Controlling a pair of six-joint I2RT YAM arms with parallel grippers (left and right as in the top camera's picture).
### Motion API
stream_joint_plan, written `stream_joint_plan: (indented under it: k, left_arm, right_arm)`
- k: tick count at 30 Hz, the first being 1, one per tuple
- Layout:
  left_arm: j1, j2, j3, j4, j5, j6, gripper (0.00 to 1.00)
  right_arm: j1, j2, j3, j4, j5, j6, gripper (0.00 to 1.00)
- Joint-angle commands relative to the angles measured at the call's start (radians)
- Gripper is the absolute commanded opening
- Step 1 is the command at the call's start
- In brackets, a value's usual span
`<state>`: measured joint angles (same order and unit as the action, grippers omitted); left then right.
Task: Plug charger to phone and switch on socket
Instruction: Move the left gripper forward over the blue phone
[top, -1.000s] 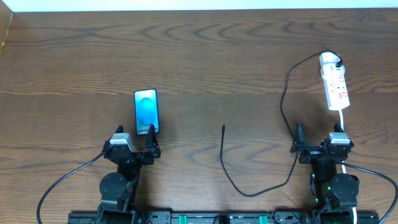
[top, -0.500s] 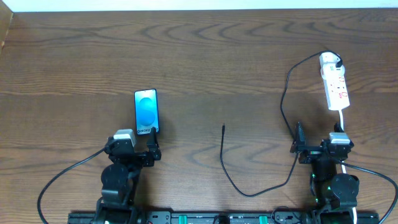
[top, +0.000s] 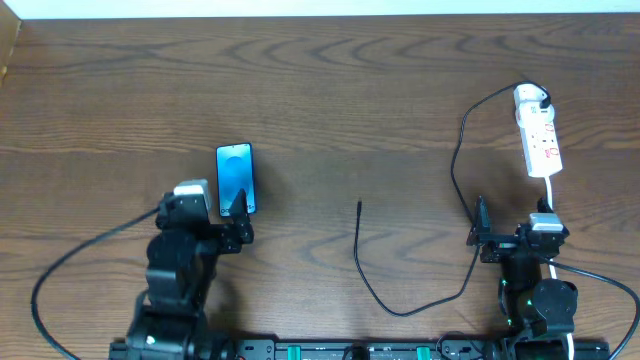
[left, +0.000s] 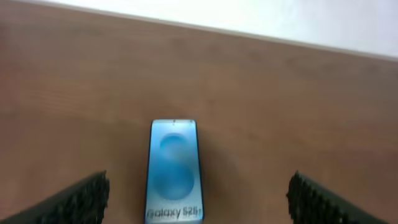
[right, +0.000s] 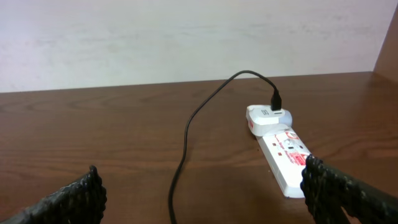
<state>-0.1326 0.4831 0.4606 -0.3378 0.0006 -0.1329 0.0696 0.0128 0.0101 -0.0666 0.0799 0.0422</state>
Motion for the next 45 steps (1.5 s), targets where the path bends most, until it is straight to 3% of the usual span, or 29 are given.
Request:
stream_joint_plan:
  k: [1, 23, 29, 43, 44, 45]
  left_arm:
    - [0.005, 0.101, 0.137, -0.079, -0.008, 0.009, 0.91]
    - [0.005, 0.945, 1.072, -0.761, -0.008, -0.002, 0.91]
    - [0.005, 1.109, 1.123, -0.904, -0.008, -0.002, 0.91]
    - [0.005, 1.205, 1.119, -0.908, -0.008, -0.001, 0.91]
    - [0.005, 1.205, 1.118, -0.907, -0.008, -0.001, 0.67]
    - [0.005, 1.205, 1.118, -0.905, -0.008, -0.001, 0.52]
  right_arm:
    - [0.005, -0.007, -0.005, -0.001, 0.004, 0.013, 0.99]
    - [0.005, -0.007, -0.005, -0.001, 0.004, 0.013, 0.99]
    - [0.005, -0.007, -0.005, -0.001, 0.004, 0.013, 0.99]
    - [0.005, -0.007, -0.005, -0.001, 0.004, 0.013, 0.99]
    - [0.005, -0.007, -0.005, -0.001, 0.004, 0.013, 0.99]
    - [0.005, -0.007, -0.005, -0.001, 0.004, 0.013, 0.99]
